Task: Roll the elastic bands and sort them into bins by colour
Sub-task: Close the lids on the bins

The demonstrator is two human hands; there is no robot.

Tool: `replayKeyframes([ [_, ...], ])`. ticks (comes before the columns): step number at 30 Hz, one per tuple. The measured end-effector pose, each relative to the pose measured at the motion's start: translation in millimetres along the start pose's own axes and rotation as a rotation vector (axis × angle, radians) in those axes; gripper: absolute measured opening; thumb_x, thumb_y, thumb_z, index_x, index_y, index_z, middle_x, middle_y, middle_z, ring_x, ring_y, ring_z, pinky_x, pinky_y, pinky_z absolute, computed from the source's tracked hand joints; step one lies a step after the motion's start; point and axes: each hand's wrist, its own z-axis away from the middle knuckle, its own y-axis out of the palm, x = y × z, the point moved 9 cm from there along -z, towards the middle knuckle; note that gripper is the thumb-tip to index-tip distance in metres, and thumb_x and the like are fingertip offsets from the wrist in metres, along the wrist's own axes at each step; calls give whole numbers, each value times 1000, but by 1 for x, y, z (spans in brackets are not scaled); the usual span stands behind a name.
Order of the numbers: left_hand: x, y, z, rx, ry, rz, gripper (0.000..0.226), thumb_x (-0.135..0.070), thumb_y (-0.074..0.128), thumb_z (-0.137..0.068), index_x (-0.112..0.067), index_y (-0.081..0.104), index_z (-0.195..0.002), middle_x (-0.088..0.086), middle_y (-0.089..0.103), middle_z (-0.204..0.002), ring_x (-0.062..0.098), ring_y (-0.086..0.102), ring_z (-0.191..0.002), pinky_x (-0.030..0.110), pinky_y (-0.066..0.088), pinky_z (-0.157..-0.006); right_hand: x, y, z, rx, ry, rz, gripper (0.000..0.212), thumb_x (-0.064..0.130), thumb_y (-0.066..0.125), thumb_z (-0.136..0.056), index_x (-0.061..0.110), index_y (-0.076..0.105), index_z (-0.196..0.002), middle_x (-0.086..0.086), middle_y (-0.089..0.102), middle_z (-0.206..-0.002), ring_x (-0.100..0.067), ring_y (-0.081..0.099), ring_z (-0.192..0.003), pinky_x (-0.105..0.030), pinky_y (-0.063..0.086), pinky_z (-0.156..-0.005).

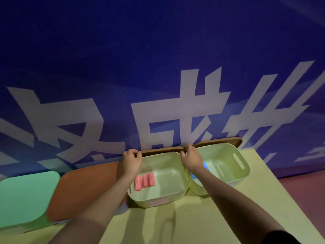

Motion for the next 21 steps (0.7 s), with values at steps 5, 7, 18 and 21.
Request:
replayKeyframes([
  [5,11,15,4,-2,-8,53,22,-22,56,-94,-9,67,-107,15,53,-116,17,48,-86,22,33,-77,3,21,-10,64,-117,99,23,37,51,-94,16,55,-104,-5,62,-110,-30,59,-97,-35,45,-77],
  [7,12,15,3,-16,-20,88,18,-21,58,-92,-10,68,-103,13,52,-114,21,52,-88,23,34,-78,6,18,-14,57,-182,138,25,42,51,-92,20,58,-101,-1,63,-107,-26,60,-94,-34,47,-74],
  [18,-13,-3,9,-35,94,152,17,-18,62,-91,-7,66,-104,11,49,-112,17,53,-86,20,36,-82,32,-14,-3,2,-377,169,38,50,56,-91,15,70,-98,-1,64,-95,-21,61,-83,-28,41,-65],
  [21,-25,-20,18,-66,149,207,18,-19,60,-93,-8,65,-106,8,48,-113,18,55,-89,18,36,-81,44,-33,6,-69,-379,89,38,50,60,-88,15,73,-99,-1,69,-92,-20,63,-80,-30,47,-67],
])
